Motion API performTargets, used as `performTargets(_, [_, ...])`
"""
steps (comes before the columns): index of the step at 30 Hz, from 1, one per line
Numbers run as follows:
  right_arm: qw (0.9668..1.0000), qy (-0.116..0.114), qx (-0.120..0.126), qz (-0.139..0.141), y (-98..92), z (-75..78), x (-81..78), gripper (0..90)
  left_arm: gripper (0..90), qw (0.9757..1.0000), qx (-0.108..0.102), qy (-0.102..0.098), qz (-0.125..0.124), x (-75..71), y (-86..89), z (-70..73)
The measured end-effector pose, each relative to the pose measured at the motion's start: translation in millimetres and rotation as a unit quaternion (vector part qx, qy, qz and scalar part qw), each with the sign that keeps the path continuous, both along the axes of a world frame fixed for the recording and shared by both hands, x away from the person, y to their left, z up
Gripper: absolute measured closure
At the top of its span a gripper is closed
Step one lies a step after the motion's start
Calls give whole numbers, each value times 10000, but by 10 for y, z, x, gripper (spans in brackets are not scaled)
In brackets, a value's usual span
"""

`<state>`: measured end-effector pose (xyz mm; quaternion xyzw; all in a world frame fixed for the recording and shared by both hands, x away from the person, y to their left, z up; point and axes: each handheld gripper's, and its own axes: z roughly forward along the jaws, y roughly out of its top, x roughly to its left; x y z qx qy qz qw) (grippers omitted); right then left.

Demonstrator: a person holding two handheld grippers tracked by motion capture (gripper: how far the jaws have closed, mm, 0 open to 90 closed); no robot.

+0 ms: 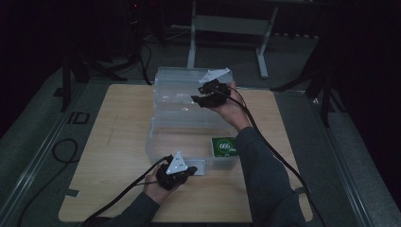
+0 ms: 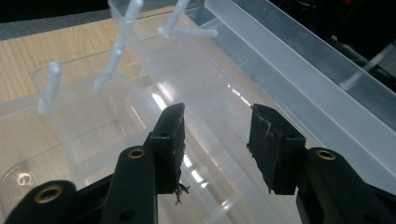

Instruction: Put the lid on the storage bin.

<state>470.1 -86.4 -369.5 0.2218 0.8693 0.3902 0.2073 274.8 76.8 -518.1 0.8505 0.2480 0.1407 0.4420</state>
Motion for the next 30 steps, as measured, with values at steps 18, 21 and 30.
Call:
performTargets(18, [9988,389,-198,242,73,-97,133,638,897,9999,-53,-22,-101,47,-96,-22])
performTargets(21, [9986,393,-214,265,79,-108,140,638,898,9999,-49,-32,-117,51,-105,-23])
performTargets(30, [9981,434,-267,343,71,-94,126,663,899,9998,-85,-91,-155,56,-113,-35])
